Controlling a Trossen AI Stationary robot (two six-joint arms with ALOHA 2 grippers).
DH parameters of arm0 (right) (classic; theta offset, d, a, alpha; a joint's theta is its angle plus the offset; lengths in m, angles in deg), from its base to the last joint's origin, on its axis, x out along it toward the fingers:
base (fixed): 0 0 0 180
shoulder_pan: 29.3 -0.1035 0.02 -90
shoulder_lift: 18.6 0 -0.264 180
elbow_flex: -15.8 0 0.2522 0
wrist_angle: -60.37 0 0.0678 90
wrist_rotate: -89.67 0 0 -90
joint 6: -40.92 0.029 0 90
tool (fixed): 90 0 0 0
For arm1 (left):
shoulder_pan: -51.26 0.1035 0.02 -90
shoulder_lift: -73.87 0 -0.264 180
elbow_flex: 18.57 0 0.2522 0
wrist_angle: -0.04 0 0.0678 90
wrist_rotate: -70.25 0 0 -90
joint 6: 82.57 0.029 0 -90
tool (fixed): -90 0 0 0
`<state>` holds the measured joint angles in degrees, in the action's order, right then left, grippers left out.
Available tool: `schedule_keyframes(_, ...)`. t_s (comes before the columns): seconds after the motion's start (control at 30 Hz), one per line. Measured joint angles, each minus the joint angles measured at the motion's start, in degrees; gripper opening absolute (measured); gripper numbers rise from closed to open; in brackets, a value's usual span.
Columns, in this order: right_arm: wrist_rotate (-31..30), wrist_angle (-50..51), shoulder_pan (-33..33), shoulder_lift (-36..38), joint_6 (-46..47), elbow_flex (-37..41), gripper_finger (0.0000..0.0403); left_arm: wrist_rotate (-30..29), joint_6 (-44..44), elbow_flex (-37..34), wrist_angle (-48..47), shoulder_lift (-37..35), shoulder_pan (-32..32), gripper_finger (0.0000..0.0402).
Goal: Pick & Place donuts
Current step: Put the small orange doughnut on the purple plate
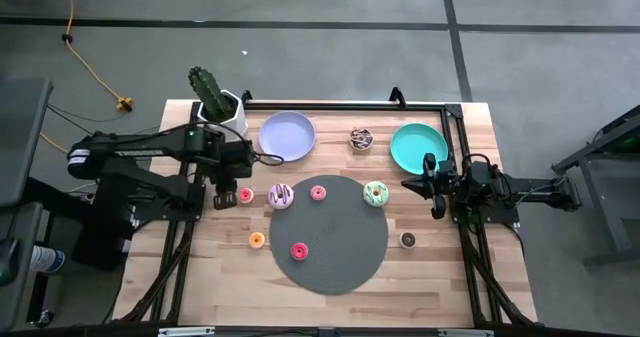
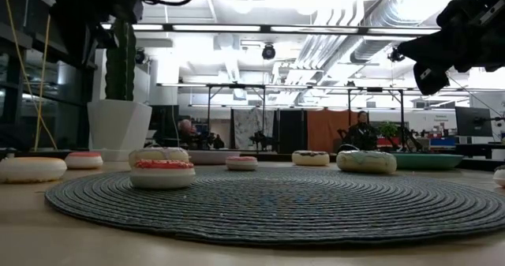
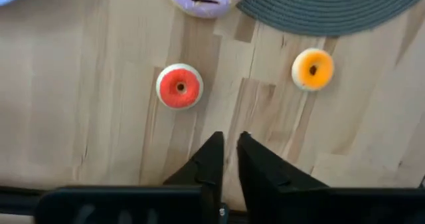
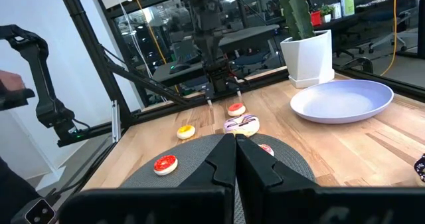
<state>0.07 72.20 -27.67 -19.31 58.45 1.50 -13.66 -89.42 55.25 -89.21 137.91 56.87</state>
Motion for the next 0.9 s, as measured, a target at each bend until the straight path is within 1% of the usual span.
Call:
schedule_keyframes(0.17, 0.0, 0.0, 0.0, 0.0, 0.0, 0.0, 0.0000, -0.5, -1.0, -2.3, 3.1, 0.0, 0.0, 0.0112)
schedule_keyframes(0.27, 0.0, 0.0, 0.0, 0.0, 0.0, 0.0, 0.0000, -0.5, -1.1, -3.7, 5.0, -0.1, 0.0, 0.0142)
schedule_keyframes(0.4, 0.0, 0.0, 0.0, 0.0, 0.0, 0.0, 0.0000, -1.1, -2.9, -5.9, 8.5, -0.4, 0.0, 0.0164)
schedule_keyframes(0.53, 0.0, 0.0, 0.0, 0.0, 0.0, 0.0, 0.0000, -1.3, -4.8, -9.6, 13.3, -2.9, 0.0, 0.0171)
schedule_keyframes(0.6, 0.0, 0.0, 0.0, 0.0, 0.0, 0.0, 0.0000, -2.7, -8.9, -12.0, 15.1, -4.2, 0.0, 0.0171)
schedule_keyframes(0.67, 0.0, 0.0, 0.0, 0.0, 0.0, 0.0, 0.0000, -4.8, -14.5, -13.7, 14.9, -5.2, 0.0, 0.0171)
schedule_keyframes(0.8, 0.0, 0.1, 0.0, 0.0, 0.0, 0.0, 0.0000, -8.3, -27.6, -16.5, 14.1, -5.6, 0.0, 0.0171)
schedule_keyframes(0.9, 0.0, 0.1, 0.0, 0.0, 0.0, 0.0, 0.0000, -8.4, -35.8, -17.3, 14.5, -4.8, 0.0, 0.0171)
